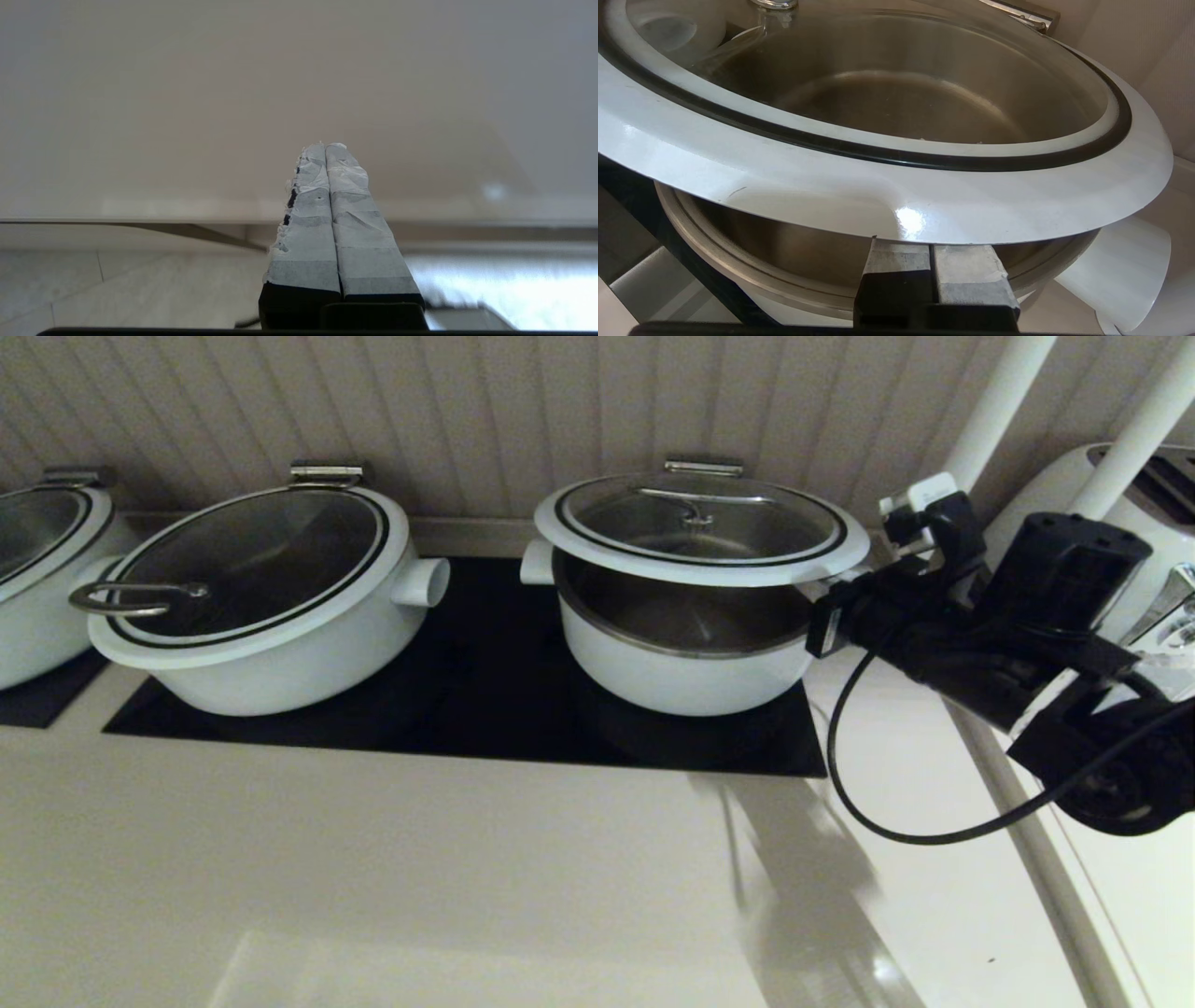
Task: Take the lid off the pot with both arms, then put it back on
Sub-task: Open the pot lid completely
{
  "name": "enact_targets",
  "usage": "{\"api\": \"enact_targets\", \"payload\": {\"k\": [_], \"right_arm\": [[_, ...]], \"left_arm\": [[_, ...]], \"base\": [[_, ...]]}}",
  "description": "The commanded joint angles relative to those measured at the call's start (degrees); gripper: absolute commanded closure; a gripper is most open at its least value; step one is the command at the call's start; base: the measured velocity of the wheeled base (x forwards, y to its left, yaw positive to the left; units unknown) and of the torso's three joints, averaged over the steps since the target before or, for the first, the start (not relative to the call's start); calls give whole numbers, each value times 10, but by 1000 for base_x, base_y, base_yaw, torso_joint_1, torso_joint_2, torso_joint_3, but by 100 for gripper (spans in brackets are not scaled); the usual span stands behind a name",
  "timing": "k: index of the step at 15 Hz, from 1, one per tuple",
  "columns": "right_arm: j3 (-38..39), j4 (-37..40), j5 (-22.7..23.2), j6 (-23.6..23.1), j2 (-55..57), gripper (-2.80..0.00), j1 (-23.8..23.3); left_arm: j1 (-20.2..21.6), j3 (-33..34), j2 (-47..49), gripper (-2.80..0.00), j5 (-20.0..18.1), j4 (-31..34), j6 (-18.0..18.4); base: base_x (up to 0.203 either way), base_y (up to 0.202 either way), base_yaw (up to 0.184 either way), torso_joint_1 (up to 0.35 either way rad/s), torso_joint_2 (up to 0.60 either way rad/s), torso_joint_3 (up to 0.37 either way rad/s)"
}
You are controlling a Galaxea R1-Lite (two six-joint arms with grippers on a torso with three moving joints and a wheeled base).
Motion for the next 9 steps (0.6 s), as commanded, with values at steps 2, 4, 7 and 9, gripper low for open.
{"api": "enact_targets", "payload": {"k": [2,4,7,9], "right_arm": [[-2,-4,1,-1,0,0,0],[-2,-4,1,-1,0,0,0],[-4,-9,1,-1,0,0,0],[-4,-11,1,-1,0,0,0]], "left_arm": [[15,0,-72,0,0,0,0],[16,0,-108,0,0,-1,0],[16,0,-136,0,2,-1,-7],[16,0,-136,0,3,-1,-12]], "base": [[0,0,0,0,0,0],[0,0,0,0,0,0],[0,0,0,0,0,0],[0,0,0,0,0,0]]}}
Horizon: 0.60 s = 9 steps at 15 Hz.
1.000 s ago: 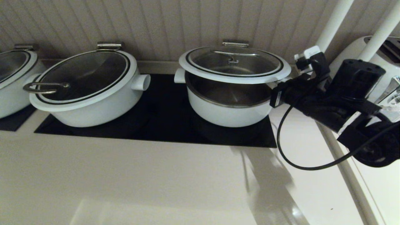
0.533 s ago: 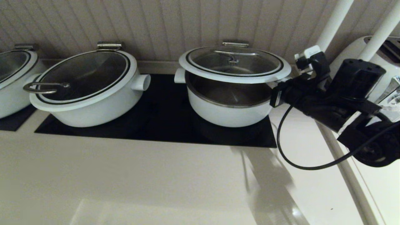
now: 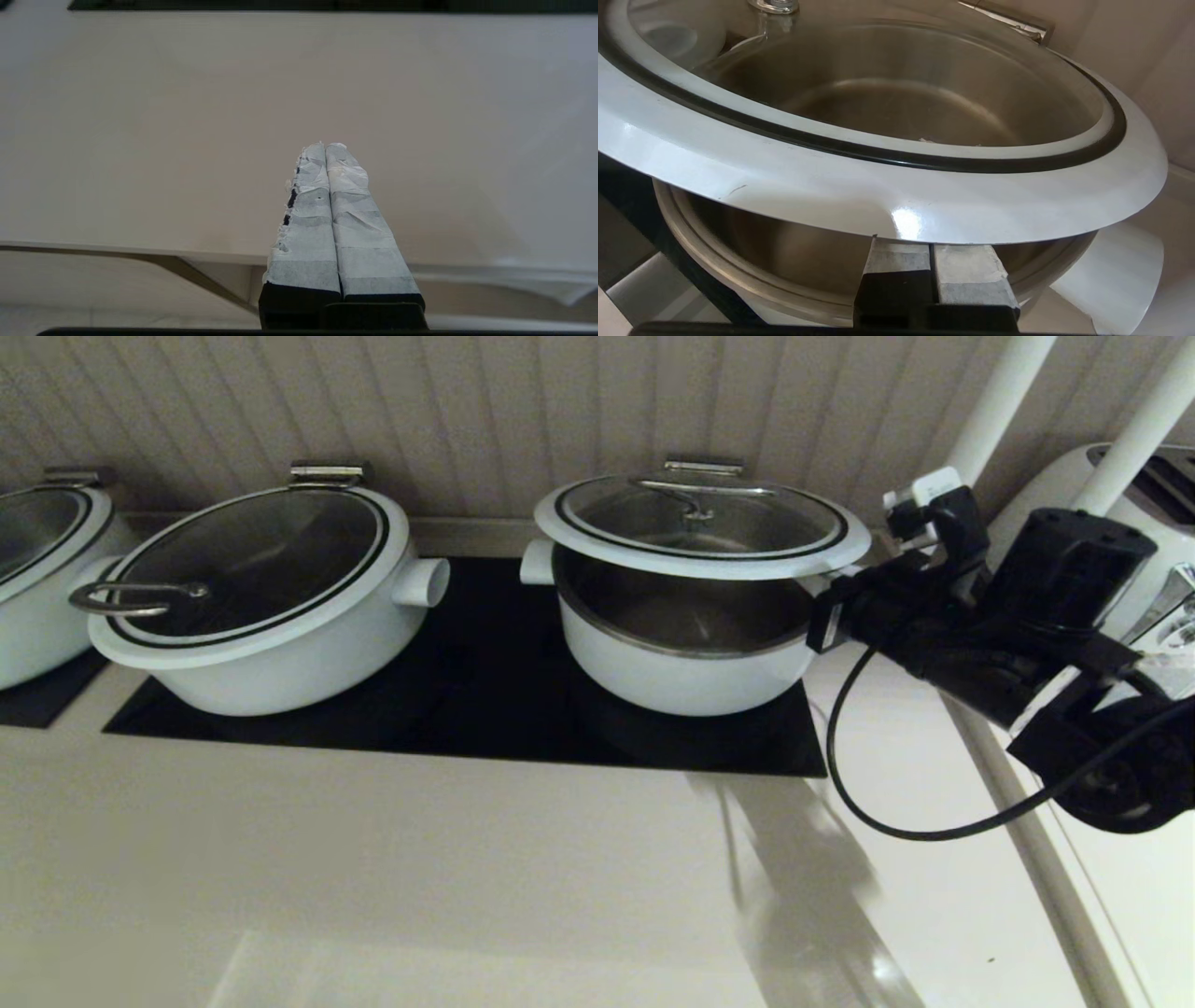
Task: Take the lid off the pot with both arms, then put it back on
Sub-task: Open the pot lid completely
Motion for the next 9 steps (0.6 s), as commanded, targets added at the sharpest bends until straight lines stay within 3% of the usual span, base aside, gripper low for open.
{"api": "enact_targets", "payload": {"k": [1,9], "right_arm": [[-1,-4,0,-1,-1,0,0],[-15,-4,-2,-3,-7,0,0]], "left_arm": [[0,0,-11,0,0,-1,0],[0,0,-11,0,0,-1,0]], "base": [[0,0,0,0,0,0],[0,0,0,0,0,0]]}}
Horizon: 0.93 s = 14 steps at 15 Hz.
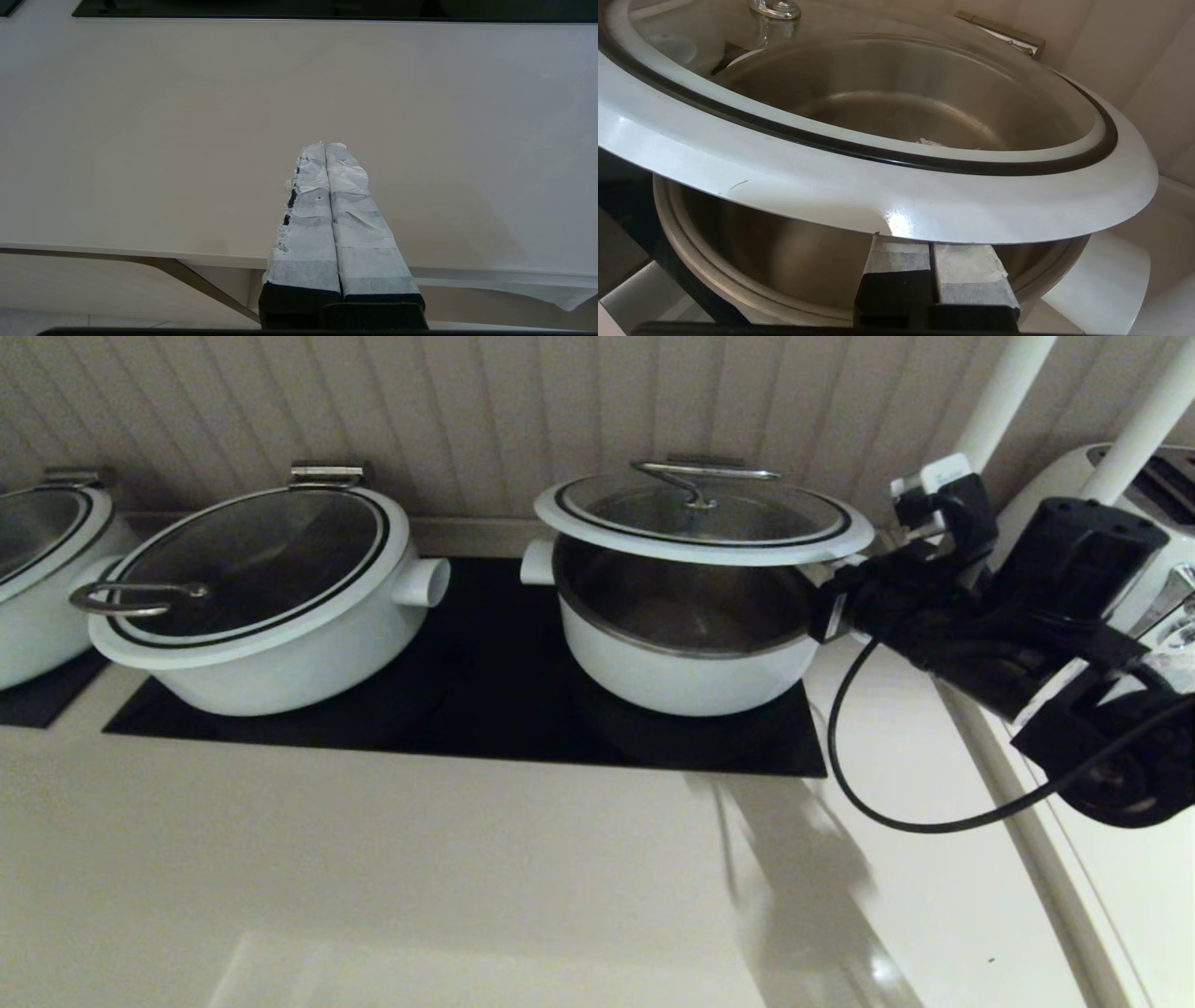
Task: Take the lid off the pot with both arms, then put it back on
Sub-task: Open the pot lid completely
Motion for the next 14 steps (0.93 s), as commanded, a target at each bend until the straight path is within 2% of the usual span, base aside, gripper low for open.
{"api": "enact_targets", "payload": {"k": [1,14], "right_arm": [[-9,-4,0,-1,-2,0,0],[-32,-4,0,-2,-18,0,-3]], "left_arm": [[0,0,-1,0,0,0,0],[0,0,-1,0,0,0,0]], "base": [[0,0,0,0,0,0],[0,0,0,0,0,0]]}}
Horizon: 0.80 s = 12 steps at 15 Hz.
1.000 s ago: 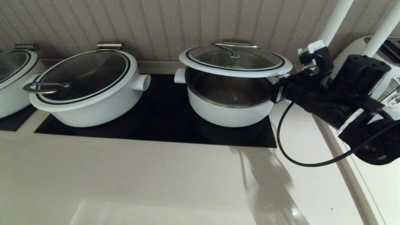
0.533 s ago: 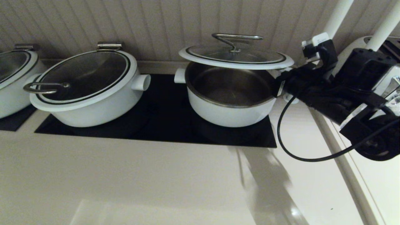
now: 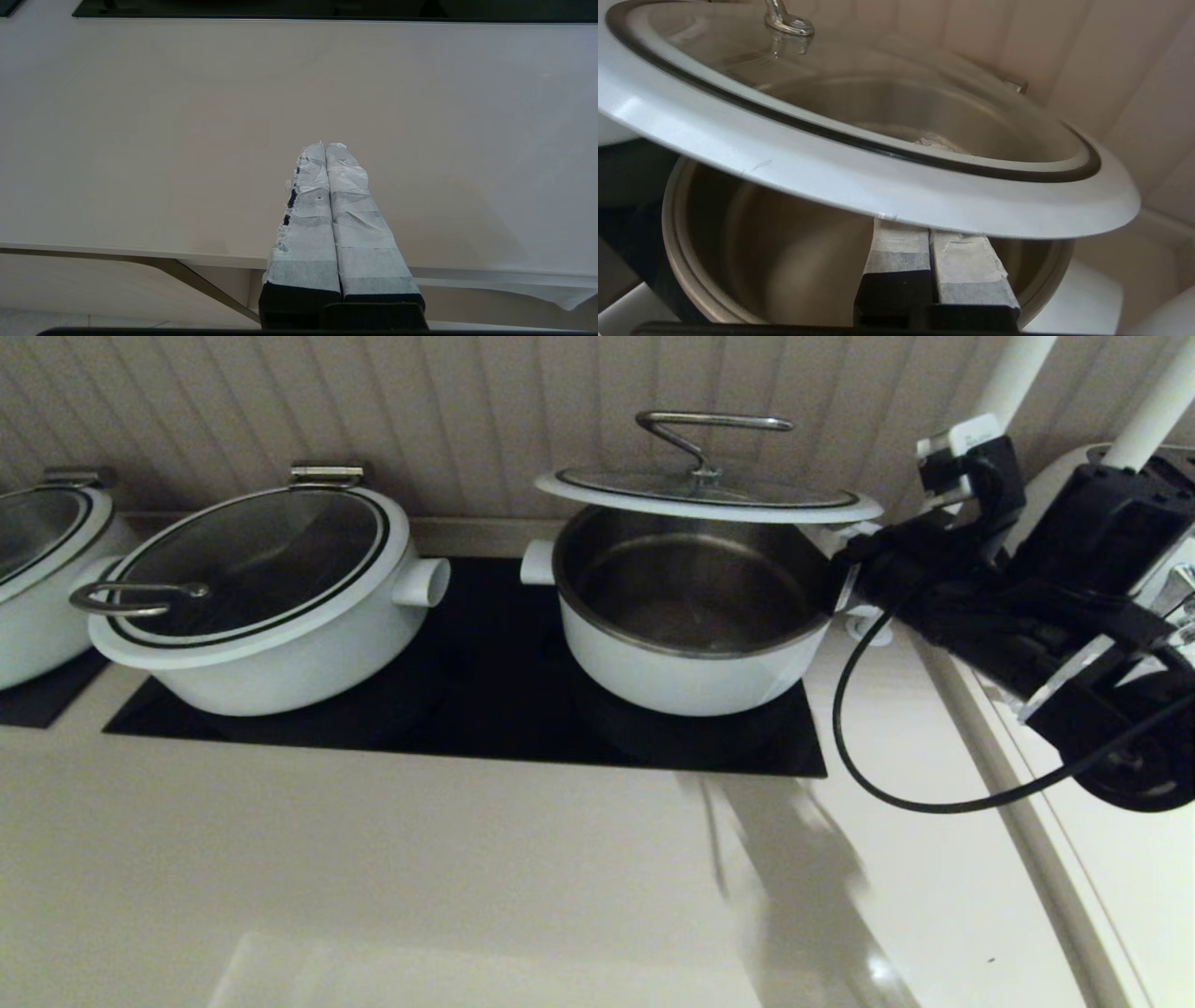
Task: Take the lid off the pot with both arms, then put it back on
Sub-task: Open the pot lid completely
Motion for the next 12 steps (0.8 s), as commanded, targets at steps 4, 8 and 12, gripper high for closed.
{"api": "enact_targets", "payload": {"k": [4,8,12], "right_arm": [[-24,-4,0,-1,-4,0,-2],[-42,-4,2,-1,-2,0,-7],[-57,-4,1,-1,-3,0,-10]], "left_arm": [[0,0,-1,0,0,0,0],[0,0,-1,0,0,0,0],[0,0,-1,0,0,0,0]], "base": [[0,0,0,0,0,0],[0,0,0,0,0,0],[0,0,0,0,0,0]]}}
